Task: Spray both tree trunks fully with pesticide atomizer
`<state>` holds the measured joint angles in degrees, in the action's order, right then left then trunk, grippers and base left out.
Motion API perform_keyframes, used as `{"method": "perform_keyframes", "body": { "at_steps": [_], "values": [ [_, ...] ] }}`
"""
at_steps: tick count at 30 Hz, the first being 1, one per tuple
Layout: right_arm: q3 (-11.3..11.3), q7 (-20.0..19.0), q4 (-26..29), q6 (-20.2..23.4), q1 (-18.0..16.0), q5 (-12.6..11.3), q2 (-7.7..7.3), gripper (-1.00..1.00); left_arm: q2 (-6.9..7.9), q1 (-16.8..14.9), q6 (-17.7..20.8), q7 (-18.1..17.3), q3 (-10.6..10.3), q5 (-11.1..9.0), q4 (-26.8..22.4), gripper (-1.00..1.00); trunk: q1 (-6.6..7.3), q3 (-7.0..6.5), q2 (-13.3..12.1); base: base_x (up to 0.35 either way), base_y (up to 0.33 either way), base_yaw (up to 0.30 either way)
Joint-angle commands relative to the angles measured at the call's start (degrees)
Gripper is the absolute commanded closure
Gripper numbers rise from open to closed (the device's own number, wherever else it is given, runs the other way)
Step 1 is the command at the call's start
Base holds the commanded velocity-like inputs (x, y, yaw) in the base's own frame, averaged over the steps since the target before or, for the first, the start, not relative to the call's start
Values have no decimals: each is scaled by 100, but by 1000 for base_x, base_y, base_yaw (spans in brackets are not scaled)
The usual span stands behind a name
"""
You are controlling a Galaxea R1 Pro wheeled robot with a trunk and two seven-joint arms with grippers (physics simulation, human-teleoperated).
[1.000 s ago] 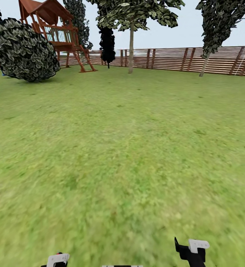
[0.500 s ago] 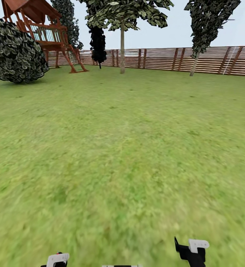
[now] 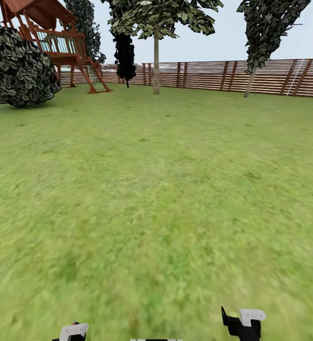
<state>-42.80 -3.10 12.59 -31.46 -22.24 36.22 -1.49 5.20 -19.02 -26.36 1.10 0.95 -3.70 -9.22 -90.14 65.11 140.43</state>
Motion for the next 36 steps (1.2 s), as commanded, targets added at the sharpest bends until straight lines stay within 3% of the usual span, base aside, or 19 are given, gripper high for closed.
{"method": "perform_keyframes", "body": {
  "at_steps": [1, 36],
  "values": [
    [0, 1, -1, 0, 0, 0, 0, -100, 1, -2, 0, -4, 1, 1, 0, 100, 0, 0, 0, 338, 0, 0],
    [8, 3, -20, 0, 0, -1, 18, -100, 3, -2, -1, -4, 1, 1, 0, 100, 0, 0, 0, 339, 0, -39]
  ]
}}
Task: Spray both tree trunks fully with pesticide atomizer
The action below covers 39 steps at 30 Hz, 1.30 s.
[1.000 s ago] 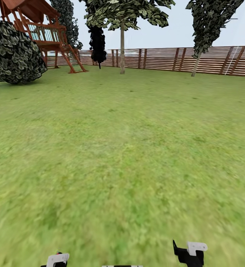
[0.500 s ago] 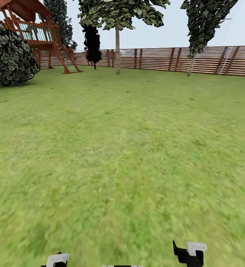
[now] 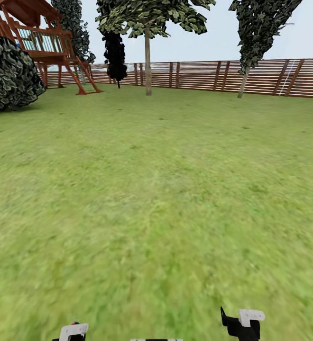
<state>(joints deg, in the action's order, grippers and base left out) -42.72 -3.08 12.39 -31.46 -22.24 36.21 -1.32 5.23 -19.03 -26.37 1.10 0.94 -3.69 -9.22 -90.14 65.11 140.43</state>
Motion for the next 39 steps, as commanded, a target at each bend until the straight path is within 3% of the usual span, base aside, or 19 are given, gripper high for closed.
{"method": "perform_keyframes", "body": {
  "at_steps": [1, 39],
  "values": [
    [0, 0, 0, 0, 0, 0, 0, -100, 3, 0, 0, -4, 2, 0, 0, 100, 0, 0, 0, 339, 0, 0],
    [0, 0, 0, 0, 0, 0, 0, -100, 1, 0, 0, -4, 2, 0, 0, 100, 0, 0, 0, 339, 0, 0]
  ]
}}
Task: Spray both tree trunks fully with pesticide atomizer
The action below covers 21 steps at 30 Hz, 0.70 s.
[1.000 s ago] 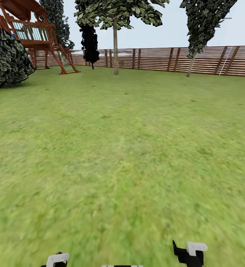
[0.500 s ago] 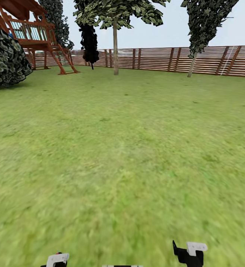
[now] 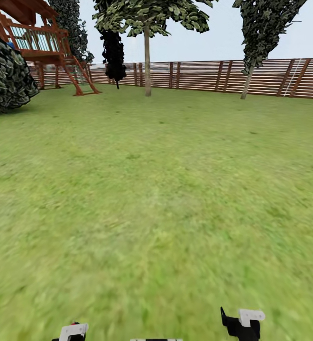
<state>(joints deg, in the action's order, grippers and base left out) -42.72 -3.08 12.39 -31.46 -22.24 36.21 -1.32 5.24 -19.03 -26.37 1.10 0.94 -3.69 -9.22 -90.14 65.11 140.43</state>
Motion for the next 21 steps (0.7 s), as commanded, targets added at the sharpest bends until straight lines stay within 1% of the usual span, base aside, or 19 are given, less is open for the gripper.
{"method": "perform_keyframes", "body": {
  "at_steps": [1, 15, 21],
  "values": [
    [0, 0, 0, 0, 0, 0, 0, -100, 1, 1, 0, -4, 2, 0, 0, 100, 0, 0, 0, 339, 0, 0],
    [0, -6, 0, 0, 0, 0, 0, -100, 3, 0, 0, -4, 2, 0, 0, 100, 0, -14, 0, 339, 0, 0],
    [0, -9, 0, 0, 0, 1, 0, -100, 4, 1, 0, -4, 2, 0, 0, 100, 0, -52, 0, 339, 0, 122]
  ]
}}
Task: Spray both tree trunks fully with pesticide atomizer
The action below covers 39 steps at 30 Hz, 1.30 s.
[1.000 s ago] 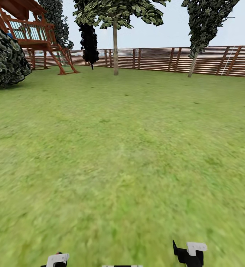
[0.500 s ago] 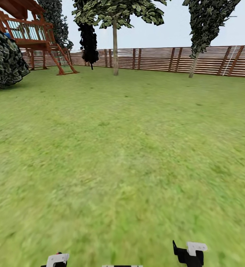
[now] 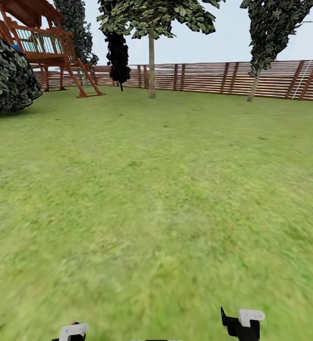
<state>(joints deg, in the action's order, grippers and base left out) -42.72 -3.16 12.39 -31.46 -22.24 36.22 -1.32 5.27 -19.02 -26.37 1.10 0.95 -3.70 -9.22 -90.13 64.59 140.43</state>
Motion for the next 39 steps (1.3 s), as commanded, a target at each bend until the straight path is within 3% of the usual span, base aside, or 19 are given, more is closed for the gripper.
{"method": "perform_keyframes", "body": {
  "at_steps": [1, 39],
  "values": [
    [0, 0, -2, 0, 0, 0, 0, -100, 0, 1, 0, -4, 2, 1, 0, 100, 0, -5, 0, 339, 0, 117],
    [9, -9, 0, -2, 0, 16, -9, -100, 0, 2, 0, -4, 3, 1, 0, 100, 0, -53, 0, 339, 63, 4]
  ]
}}
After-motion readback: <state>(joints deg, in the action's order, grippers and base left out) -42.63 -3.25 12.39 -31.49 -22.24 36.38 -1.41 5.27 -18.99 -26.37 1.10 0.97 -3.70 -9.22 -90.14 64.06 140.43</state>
